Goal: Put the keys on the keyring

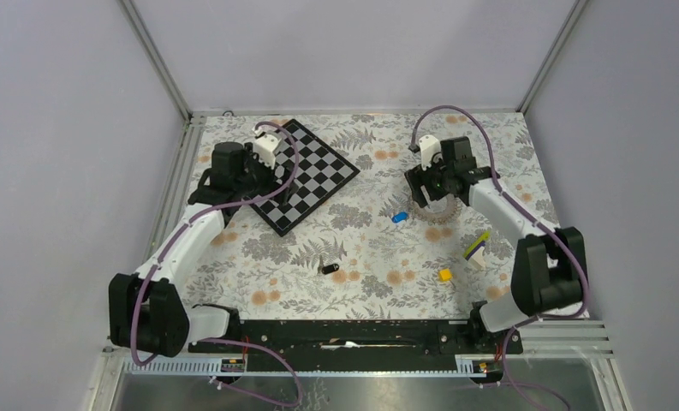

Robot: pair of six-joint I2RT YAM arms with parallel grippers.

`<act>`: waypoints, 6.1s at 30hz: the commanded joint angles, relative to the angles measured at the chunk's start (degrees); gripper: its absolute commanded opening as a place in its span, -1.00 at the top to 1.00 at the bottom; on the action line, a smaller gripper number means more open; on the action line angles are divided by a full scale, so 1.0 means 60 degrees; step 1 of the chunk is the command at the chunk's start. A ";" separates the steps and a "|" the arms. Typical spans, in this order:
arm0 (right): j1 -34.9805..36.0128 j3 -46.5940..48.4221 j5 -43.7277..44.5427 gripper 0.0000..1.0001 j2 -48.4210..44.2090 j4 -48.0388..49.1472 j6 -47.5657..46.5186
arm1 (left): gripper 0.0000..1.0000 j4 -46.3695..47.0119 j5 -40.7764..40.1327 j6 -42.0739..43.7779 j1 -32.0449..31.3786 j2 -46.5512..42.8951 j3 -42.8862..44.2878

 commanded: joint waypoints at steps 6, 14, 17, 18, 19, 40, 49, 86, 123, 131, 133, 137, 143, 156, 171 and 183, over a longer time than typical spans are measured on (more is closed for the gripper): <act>0.0007 0.2103 -0.0278 -0.28 0.2237 -0.0498 0.0680 | -0.98 0.0214 -0.0030 0.0118 -0.0408 0.1108 0.1003; 0.0007 0.3172 -0.0761 -0.07 0.3866 -0.1079 0.1122 | -0.98 0.0132 -0.0055 0.0078 -0.0823 0.1940 0.1506; 0.0007 0.3353 -0.0755 -0.04 0.4173 -0.1242 0.1205 | -0.98 0.0105 -0.0008 0.0012 -0.0895 0.1968 0.1488; 0.0007 0.3296 -0.0713 -0.04 0.4198 -0.1221 0.1199 | -0.98 0.0093 -0.0004 -0.0001 -0.0917 0.1966 0.1474; 0.0007 0.3262 -0.0676 -0.04 0.4226 -0.1212 0.1226 | -0.98 0.0084 0.0004 -0.0020 -0.0929 0.1965 0.1450; 0.0007 0.3685 0.0145 0.16 0.4935 -0.1136 0.2039 | -0.98 0.0333 0.0166 -0.0157 -0.0967 0.1808 0.1037; 0.0007 0.3913 0.0242 0.24 0.5225 -0.1158 0.2162 | -0.98 0.0364 0.0159 -0.0160 -0.0961 0.1943 0.1058; -0.0067 0.4056 0.1277 0.43 0.4513 -0.1006 0.0965 | -0.98 0.0367 0.0214 -0.0057 -0.0980 0.1942 0.0982; -0.1231 0.5646 -0.1658 0.27 0.5965 -0.2228 0.0477 | -0.98 0.0352 0.0245 0.0030 -0.1011 0.2072 0.0968; -0.0854 0.5591 -0.1892 0.10 0.5994 -0.2564 -0.0236 | -0.98 0.0353 0.0241 0.0044 -0.1000 0.2083 0.0967; -0.0726 0.5557 -0.1812 0.10 0.6027 -0.2588 -0.0399 | -0.98 0.0355 0.0244 0.0044 -0.1007 0.2076 0.0953; -0.0637 0.5598 -0.1517 0.08 0.6184 -0.2546 -0.0560 | -0.98 0.0349 0.0227 0.0059 -0.1008 0.2086 0.0949; -0.0546 0.5724 -0.1681 0.07 0.6371 -0.2949 -0.1038 | -0.98 0.0350 0.0213 0.0074 -0.1003 0.2090 0.0929; -0.0341 0.5376 -0.1862 0.05 0.6466 -0.3497 -0.1971 | -0.98 0.0360 0.0232 0.0074 -0.1006 0.2094 0.0924; -0.0026 0.5161 -0.1643 0.26 0.6332 -0.2911 -0.1949 | -0.98 0.0353 0.0252 0.0103 -0.1011 0.2115 0.0909; 0.0117 0.4128 -0.1192 0.16 0.5268 -0.2371 -0.1994 | -0.98 0.0348 0.0279 0.0103 -0.1023 0.2116 0.0898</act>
